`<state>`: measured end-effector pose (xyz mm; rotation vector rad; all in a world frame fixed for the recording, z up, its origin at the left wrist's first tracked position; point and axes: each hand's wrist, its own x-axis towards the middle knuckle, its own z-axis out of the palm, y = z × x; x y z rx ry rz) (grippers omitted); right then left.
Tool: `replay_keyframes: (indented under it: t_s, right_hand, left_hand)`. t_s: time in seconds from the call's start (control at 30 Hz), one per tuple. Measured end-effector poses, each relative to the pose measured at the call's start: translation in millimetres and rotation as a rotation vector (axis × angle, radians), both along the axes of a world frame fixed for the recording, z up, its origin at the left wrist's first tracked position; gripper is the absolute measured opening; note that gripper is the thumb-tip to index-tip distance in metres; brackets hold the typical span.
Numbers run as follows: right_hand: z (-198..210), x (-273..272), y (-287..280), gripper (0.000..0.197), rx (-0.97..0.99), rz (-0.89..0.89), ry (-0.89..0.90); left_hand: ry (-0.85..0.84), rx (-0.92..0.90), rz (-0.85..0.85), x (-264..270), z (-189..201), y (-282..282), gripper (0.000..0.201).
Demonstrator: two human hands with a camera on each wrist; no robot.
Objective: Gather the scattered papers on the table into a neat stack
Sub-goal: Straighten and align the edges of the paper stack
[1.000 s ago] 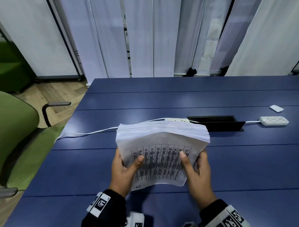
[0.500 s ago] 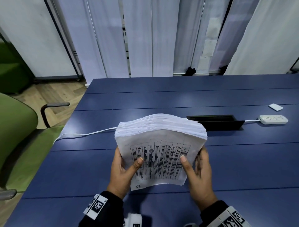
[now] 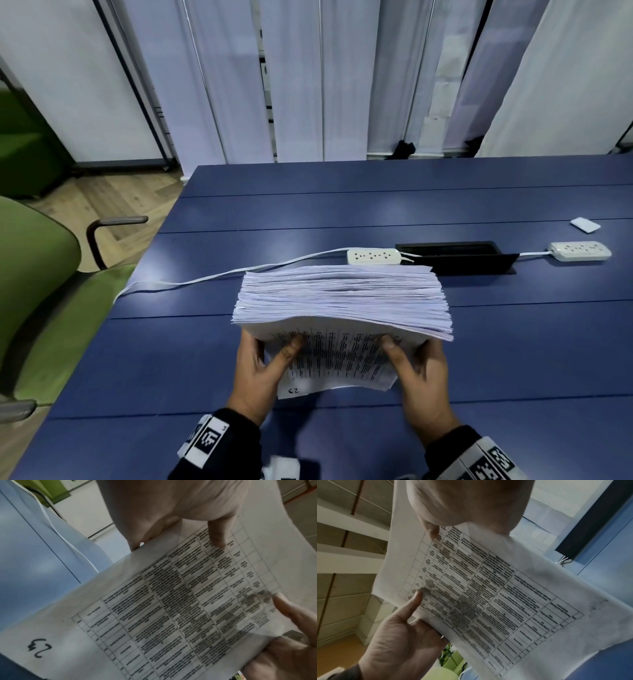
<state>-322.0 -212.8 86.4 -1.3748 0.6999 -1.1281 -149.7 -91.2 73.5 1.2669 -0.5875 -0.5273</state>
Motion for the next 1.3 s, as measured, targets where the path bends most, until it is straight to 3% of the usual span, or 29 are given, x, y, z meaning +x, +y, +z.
replay_keyframes:
  t_s: [0.13, 0.23, 0.33, 0.4, 0.57, 0.8, 1.03, 1.23, 1.3]
  right_hand:
    - [1.8, 0.7, 0.9, 0.072, 0.022, 0.004, 0.011]
    - [0.0, -0.4, -3.5, 0.075, 0.044, 0.077, 0.044]
    - [-2.7, 2.8, -6.3, 0.051, 0.039, 0.104, 0.126]
    - [-2.4, 8.2, -6.2, 0.034, 0.022, 0.055, 0.164]
    - [9.5, 22.3, -6.7, 0.036, -0.059, -0.111, 0.224]
    - [15.4, 12.6, -6.7, 0.032, -0.095, -0.041, 0.131]
    - [5.9, -3.1, 6.3, 0.052, -0.01, 0.12, 0.114]
    - [5.0, 0.9, 7.6, 0.075, 0.011, 0.116, 0.094]
    - [3.5, 0.9, 7.1, 0.081, -0.015, 0.113, 0.099]
  left_hand:
    - [0.037, -0.01, -0.011, -1.6, 1.1, -0.9, 0.101]
    - [0.026, 0.007, -0.007, 0.2, -0.9, -1.2, 0.087]
    - [-0.006, 0.038, 0.069, -1.1, -5.7, -9.8, 0.054]
    - [-0.035, 0.044, 0.112, -2.5, -6.9, -17.8, 0.043]
    - [-0.103, 0.034, 0.194, -6.8, 8.9, -28.4, 0.049]
    - [-0.128, -0.048, 0.162, -1.2, 20.6, -13.7, 0.036]
    - [-0.009, 0.008, 0.01, -6.7, 6.1, 4.7, 0.058]
    - [0.062, -0.027, 0.035, -9.9, 4.4, 0.8, 0.057]
    - [0.063, -0.031, 0.041, -9.0, 1.6, 1.6, 0.065]
